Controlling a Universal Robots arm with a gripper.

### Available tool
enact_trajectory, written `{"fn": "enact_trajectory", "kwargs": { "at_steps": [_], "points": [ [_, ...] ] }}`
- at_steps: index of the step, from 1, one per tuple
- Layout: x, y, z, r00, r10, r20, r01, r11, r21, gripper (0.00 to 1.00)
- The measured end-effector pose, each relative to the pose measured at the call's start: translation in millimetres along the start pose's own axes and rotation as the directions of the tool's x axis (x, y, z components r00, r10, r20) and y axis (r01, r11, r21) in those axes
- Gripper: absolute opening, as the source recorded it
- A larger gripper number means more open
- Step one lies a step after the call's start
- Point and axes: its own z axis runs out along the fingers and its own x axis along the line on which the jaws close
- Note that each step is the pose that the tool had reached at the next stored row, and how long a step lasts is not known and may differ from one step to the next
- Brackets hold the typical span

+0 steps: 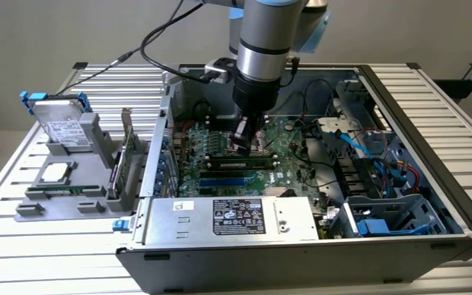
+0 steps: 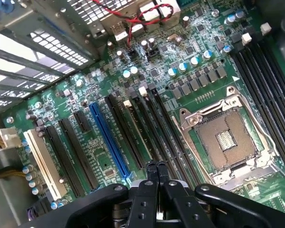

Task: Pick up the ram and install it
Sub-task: 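Press down the ram until it locks into place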

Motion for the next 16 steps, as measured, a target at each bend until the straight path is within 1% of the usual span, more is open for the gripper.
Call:
{"fn": "enact_trajectory", "kwargs": {
  "at_steps": [4, 8, 12, 16],
  "points": [
    [0.0, 0.0, 0.0, 0.9986, 0.052, 0.0067, -0.052, 0.9987, 0.0021, 0.1],
    [0.0, 0.0, 0.1, 0.9945, 0.104, 0.0137, -0.104, 0.9945, 0.0038, 0.1],
    [0.0, 0.0, 0.1, 0.9877, 0.155, 0.0205, -0.155, 0.9878, 0.0051, 0.1],
    [0.0, 0.0, 0.1, 0.9781, 0.206, 0.0279, -0.207, 0.9784, 0.0066, 0.1]
  ]
}}
